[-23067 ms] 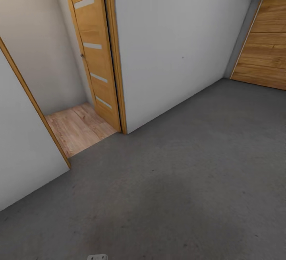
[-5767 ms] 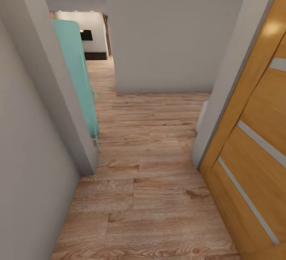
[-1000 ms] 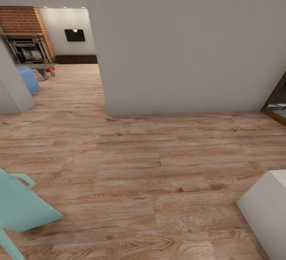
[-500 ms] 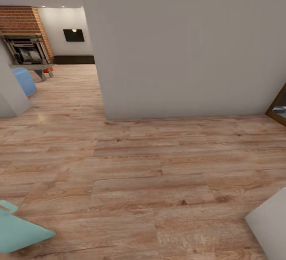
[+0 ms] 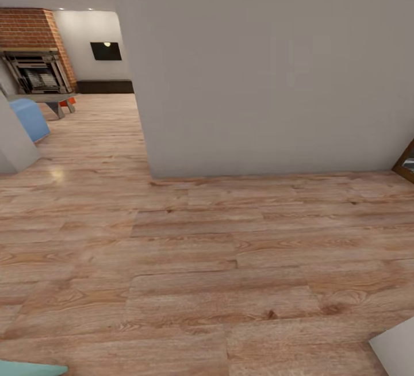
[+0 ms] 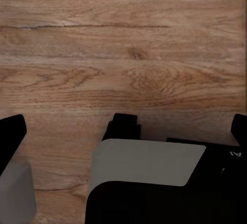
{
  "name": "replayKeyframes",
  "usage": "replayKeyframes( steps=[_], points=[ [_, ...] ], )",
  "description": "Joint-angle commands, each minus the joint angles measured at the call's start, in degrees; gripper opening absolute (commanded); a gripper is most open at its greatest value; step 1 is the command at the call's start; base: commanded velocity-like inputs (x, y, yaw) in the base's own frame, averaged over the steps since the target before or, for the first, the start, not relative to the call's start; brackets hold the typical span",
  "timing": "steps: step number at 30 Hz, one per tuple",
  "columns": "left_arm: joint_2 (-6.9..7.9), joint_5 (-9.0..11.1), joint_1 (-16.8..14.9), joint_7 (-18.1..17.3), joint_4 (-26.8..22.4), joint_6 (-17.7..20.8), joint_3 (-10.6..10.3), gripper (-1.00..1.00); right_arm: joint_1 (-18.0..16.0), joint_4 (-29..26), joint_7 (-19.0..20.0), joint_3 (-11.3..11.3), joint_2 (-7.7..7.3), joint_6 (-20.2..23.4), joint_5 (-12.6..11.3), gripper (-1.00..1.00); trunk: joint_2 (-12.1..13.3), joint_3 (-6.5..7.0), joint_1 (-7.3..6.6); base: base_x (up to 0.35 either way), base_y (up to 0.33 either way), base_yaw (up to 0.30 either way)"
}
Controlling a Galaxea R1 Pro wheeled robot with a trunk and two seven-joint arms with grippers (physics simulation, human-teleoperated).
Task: Move the two storage containers from the living room to the garage. In the garage, place one container on the floor and stack the other container on top of it (either order is fine).
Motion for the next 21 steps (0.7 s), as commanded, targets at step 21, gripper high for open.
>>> replayKeyframes(
  steps=[21],
  points=[
    [-0.03, 0.4, -0.1, 0.2, 0.0, 0.2, 0.0, 1.00, -0.1, 0.2, 0.0, 0.5, 0.05, -0.4, -0.5, 1.00, 0.0, -0.05, 0.03, 0.321, 0.000, 0.248]
  ],
)
